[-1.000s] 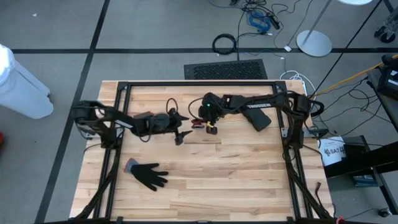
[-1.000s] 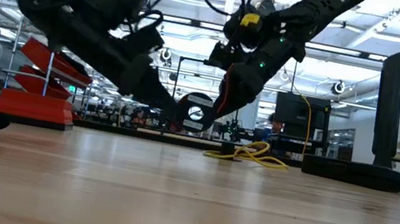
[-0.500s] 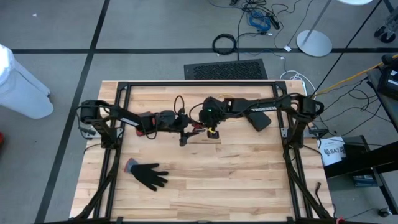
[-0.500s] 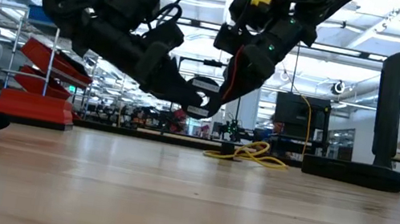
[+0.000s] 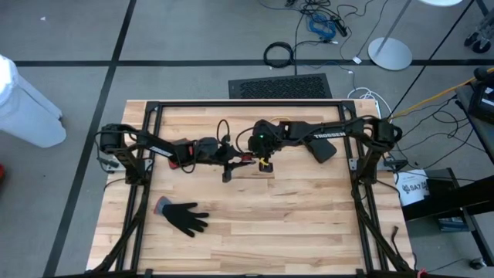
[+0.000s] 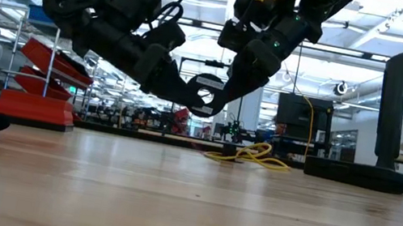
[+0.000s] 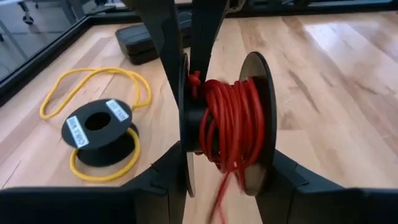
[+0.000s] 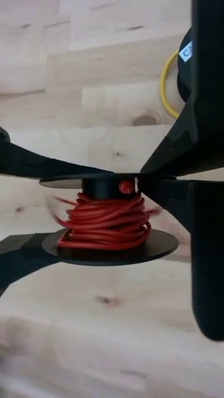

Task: Coil cords
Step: Uncoil the red wire from the spool

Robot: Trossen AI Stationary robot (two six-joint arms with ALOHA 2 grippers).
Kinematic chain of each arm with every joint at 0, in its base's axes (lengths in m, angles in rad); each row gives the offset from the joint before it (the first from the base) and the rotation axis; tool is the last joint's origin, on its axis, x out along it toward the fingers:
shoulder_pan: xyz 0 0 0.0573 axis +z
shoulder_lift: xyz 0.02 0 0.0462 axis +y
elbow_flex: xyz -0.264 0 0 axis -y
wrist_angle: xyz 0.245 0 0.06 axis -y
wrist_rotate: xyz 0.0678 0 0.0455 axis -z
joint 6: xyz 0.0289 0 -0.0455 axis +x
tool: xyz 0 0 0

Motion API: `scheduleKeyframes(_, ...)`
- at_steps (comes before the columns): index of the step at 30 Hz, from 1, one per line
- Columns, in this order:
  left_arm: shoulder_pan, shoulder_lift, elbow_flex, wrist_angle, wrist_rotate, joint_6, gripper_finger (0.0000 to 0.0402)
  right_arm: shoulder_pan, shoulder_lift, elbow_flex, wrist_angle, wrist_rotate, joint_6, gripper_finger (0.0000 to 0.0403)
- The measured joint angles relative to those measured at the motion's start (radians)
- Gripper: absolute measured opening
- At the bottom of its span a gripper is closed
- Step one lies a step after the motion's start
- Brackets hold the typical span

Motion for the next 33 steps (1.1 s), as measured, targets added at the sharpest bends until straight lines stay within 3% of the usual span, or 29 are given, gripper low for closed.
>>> scheduleKeyframes(4,-0.002,0.000,-0.001,0.047,0.010,0.002,0.0141,-0.011,-0.024,0.000,-0.005,-0.052,-0.003,0.0004)
scheduleKeyframes(19,-0.005,-0.001,-0.025,0.203,0.056,0.062,0.0141,-0.023,-0.217,-0.004,-0.056,-0.059,-0.021,0.0067)
scheduleKeyframes(26,-0.005,-0.001,-0.026,0.229,0.085,0.078,0.0141,-0.060,-0.327,-0.110,-0.058,-0.066,0.002,0.0108)
scheduleKeyframes(29,-0.006,-0.001,-0.026,0.268,0.097,0.077,0.0141,-0.077,-0.385,-0.213,0.044,-0.126,0.032,0.0117)
scheduleKeyframes(33,-0.006,-0.001,-0.026,0.347,0.136,0.073,0.0141,-0.079,-0.462,-0.394,0.316,-0.186,0.087,0.0121)
